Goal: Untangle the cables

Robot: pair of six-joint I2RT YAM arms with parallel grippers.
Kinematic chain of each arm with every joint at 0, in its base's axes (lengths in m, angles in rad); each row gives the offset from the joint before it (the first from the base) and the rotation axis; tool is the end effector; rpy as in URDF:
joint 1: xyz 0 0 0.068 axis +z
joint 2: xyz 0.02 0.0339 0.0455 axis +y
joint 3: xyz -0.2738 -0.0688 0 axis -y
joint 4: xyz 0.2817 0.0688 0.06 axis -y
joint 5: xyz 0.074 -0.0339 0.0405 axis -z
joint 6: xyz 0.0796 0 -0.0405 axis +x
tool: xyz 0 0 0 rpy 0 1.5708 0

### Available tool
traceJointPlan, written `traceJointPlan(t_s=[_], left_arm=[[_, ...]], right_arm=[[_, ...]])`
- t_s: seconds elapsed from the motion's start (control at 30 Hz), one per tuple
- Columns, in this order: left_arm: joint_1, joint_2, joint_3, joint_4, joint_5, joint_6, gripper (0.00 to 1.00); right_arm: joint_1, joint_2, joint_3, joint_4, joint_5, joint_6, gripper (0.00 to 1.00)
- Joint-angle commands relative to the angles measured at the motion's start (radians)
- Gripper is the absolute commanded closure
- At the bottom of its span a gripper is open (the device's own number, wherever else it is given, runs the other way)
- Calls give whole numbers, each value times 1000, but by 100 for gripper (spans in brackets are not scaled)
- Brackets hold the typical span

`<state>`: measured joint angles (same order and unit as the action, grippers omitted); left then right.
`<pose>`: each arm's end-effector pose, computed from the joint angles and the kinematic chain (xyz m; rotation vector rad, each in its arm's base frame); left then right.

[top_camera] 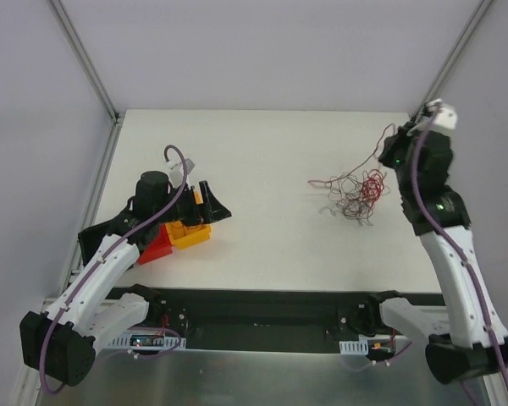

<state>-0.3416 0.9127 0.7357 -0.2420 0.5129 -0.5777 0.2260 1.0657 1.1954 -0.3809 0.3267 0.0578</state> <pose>0.2426 -0.1277 0.2813 0.1064 2.1010 -1.0848 0.3018 0.0432 0.4119 0.0779 1.8078 -0.0959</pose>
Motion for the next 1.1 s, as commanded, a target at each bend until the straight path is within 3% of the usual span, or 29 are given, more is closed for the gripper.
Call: traceJointPlan(t_s=[0.0,0.13,0.33,0.6,0.7,0.87,1.07], left_arm=[[-10,12,-1,49,-8,-1,18],[-10,46,11,53,13,-1,19],[-10,23,-7,67,36,-13,18],[-10,-63,-41,66,39,-31,15],[-10,-74,-47,66,39,-36,13],[-10,-78,-53,63,32,-14,11],[-10,-66,-41,63,53,35,7]], right_arm=[[-4,-117,159,86,6,-108,100],[-2,-173,153,172,-8,-95,100],[-4,-115,122,183,-40,-105,100],[-2,-6,481,160,-126,-90,100],[-2,-4,540,160,-228,6,100],[18,-85,408,229,-539,73,100],[108,-258,131,267,-600,49,99]])
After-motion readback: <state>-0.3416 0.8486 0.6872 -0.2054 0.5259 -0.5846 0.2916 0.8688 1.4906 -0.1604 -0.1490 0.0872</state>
